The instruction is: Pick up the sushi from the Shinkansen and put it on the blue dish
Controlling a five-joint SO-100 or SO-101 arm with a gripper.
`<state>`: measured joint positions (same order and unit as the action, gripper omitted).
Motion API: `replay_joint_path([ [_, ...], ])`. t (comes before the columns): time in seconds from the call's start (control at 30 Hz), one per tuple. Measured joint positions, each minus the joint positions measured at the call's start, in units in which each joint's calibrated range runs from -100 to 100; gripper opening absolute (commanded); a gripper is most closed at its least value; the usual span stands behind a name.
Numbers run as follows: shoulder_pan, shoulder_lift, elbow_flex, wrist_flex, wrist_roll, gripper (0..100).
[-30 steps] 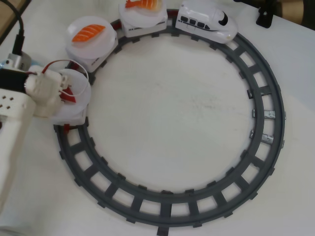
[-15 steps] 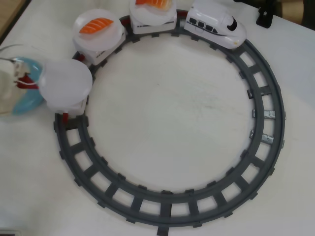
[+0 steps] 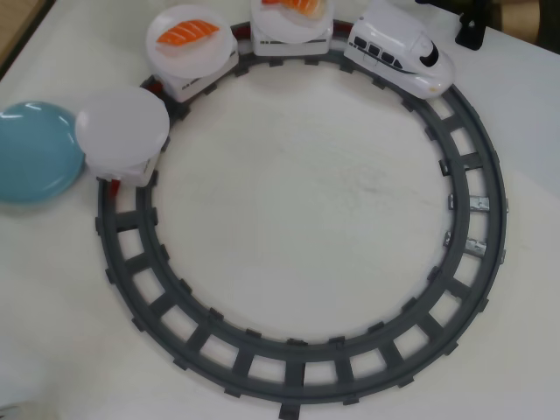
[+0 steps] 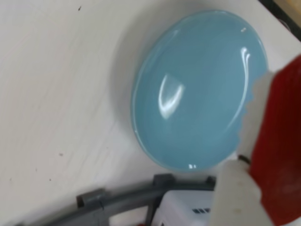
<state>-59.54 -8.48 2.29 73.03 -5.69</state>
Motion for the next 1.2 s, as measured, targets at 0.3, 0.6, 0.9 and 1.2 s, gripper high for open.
replay_joint_path([
  [0.3,2.86,12.15,-4.67,-2.1,0.0,5],
  [0.6,7.27,21.26,-12.81,-2.1,0.0,5],
  [0.9,7.11,28.43,-18.66,-2.1,0.78,5],
  [1.2,5.56,36.44,-25.8,-2.1,0.78,5],
])
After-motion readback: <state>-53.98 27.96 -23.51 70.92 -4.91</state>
